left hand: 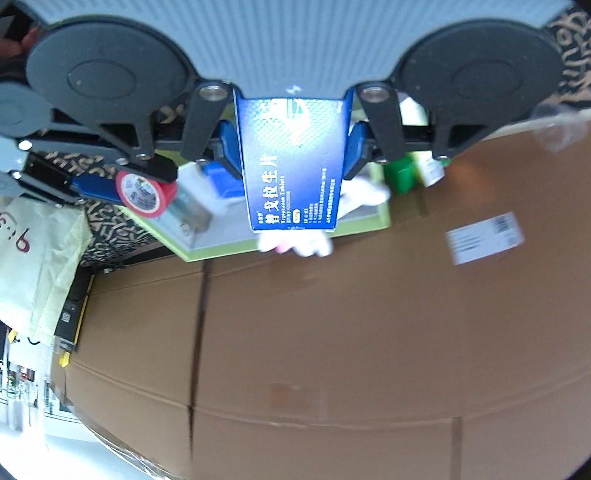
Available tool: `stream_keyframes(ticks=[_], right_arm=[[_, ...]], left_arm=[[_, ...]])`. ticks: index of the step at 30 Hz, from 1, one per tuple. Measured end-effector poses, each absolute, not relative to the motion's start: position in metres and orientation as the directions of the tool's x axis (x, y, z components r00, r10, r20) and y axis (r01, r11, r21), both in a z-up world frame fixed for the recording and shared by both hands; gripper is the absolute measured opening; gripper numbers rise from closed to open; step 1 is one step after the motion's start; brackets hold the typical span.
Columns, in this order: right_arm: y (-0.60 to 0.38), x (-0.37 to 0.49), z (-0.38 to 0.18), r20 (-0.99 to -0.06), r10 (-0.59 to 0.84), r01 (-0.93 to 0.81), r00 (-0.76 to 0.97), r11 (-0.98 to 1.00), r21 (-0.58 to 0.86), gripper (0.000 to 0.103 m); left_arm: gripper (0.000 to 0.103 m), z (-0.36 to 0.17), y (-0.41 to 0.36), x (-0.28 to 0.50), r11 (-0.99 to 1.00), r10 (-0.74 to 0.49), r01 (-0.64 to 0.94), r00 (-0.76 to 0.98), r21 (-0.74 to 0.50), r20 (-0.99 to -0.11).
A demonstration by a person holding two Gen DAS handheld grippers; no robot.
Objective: Organize objects
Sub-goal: 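Carry tape roll and blue box into the shoebox and release both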
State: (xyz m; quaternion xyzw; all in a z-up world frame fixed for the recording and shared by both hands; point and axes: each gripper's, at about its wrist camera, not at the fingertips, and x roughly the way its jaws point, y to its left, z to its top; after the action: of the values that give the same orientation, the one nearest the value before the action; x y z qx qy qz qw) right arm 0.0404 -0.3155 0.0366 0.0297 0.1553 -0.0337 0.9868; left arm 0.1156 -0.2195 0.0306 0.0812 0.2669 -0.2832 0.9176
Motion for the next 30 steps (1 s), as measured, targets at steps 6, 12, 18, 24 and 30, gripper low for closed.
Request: stream_keyframes(ticks=[6,12,18,24,30], right_arm=[[-0.35,0.068,0.029,-0.329,-0.162,0.164,0.93,0.986,-0.022,0.051],[-0.37,0.097,0.015,-0.355,-0.186,0.163,0.916,0.982,-0.093,0.051],[-0.378,0.115,0.006,-0.396,-0.182,0.146,0.9,0.982,-0.119,0.051],[-0.38,0.122,0.001,-0.4,-0.183,0.155,0.898,0.983,-0.103,0.064],[-0.375,0.11,0.005,-0.363,-0.191,0.166,0.912,0.981,-0.099,0.074]], left_arm=[[0.055,0.025,-0.275,0.142,0.797,-0.515,0.604,0.648,-0.034,-0.561],[0.055,0.014,-0.321,0.167,0.778,-0.538,0.625,0.607,-0.067,-0.585],[0.055,-0.001,-0.339,0.186,0.795,-0.513,0.603,0.611,-0.064,-0.603],[0.096,-0.003,-0.331,0.187,0.809,-0.503,0.586,0.648,-0.048,-0.571],[0.103,0.001,-0.315,0.177,0.822,-0.499,0.568,0.687,-0.039,-0.528]])
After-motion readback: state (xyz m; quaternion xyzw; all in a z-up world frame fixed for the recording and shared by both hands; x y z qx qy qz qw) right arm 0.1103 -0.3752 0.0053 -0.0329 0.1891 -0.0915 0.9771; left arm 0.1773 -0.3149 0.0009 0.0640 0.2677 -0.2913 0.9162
